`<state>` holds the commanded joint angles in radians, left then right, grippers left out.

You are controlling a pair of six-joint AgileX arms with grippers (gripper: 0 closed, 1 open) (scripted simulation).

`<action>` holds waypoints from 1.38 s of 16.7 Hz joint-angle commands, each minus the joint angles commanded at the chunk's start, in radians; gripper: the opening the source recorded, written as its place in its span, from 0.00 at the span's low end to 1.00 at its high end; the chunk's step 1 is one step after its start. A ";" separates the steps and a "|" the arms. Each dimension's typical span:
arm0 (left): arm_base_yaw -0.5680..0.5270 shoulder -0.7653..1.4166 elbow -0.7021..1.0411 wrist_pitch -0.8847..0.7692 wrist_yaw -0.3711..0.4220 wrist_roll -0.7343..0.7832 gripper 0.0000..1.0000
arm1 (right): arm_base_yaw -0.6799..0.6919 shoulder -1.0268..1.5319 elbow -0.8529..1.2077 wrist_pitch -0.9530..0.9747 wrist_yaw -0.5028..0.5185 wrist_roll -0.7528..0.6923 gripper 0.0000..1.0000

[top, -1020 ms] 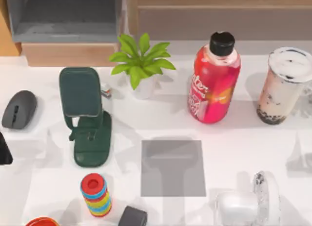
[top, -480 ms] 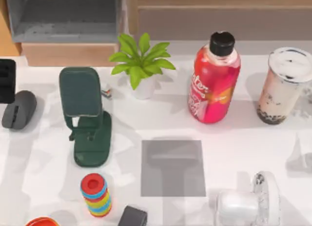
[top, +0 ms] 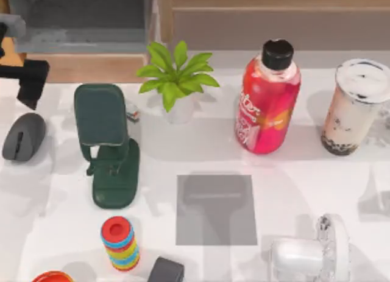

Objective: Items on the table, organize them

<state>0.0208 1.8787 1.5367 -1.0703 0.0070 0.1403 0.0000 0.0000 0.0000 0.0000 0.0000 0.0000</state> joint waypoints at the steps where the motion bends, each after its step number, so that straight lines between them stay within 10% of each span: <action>1: 0.001 0.065 0.056 -0.035 0.000 0.005 1.00 | 0.000 0.000 0.000 0.000 0.000 0.000 1.00; 12: -0.001 0.255 0.227 -0.134 -0.002 0.018 1.00 | 0.000 0.000 0.000 0.000 0.000 0.000 1.00; 23: 0.005 0.354 0.021 0.170 -0.001 0.022 1.00 | 0.000 0.000 0.000 0.000 0.000 0.000 1.00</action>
<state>0.0260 2.2332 1.5576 -0.9003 0.0063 0.1621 0.0000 0.0000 0.0000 0.0000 0.0000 0.0000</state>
